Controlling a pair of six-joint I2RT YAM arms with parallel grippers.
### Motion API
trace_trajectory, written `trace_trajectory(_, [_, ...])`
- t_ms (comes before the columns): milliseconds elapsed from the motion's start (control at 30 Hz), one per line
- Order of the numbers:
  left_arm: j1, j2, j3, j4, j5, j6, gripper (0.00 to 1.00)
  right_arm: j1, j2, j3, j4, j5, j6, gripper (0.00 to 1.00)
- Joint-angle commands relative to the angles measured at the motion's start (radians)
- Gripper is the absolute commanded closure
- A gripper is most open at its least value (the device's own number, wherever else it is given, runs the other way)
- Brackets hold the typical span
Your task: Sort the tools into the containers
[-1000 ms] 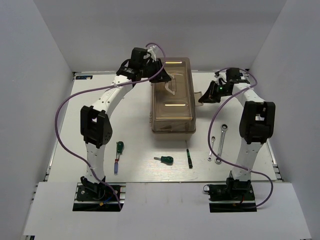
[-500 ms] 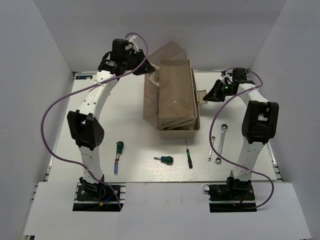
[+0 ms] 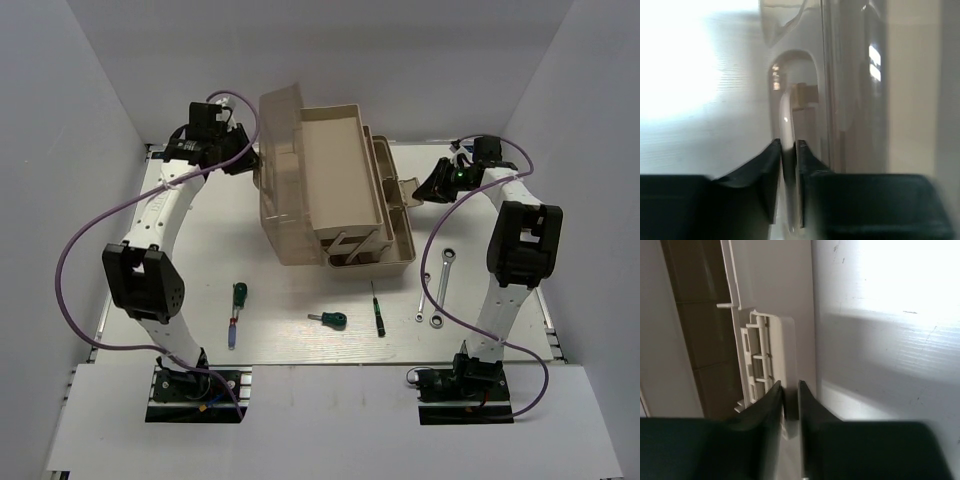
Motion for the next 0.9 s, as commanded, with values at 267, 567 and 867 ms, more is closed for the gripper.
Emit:
trace_trajectory(267, [0.058, -0.101, 0.044, -0.069, -0.110, 0.024, 0.35, -0.040, -0.030, 0.044, 0.050, -0.054, -0.008, 0.44])
trace_trajectory(567, [0.086, -0.155, 0.055, -0.179, -0.252, 0.015, 0.34, -0.058, -0.130, 0.006, -0.057, 0.039, -0.151, 0.40])
trace_trajectory(867, [0.095, -0.259, -0.059, -0.193, -0.295, 0.024, 0.34, -0.052, -0.323, -0.134, -0.215, 0.375, -0.442, 0.52])
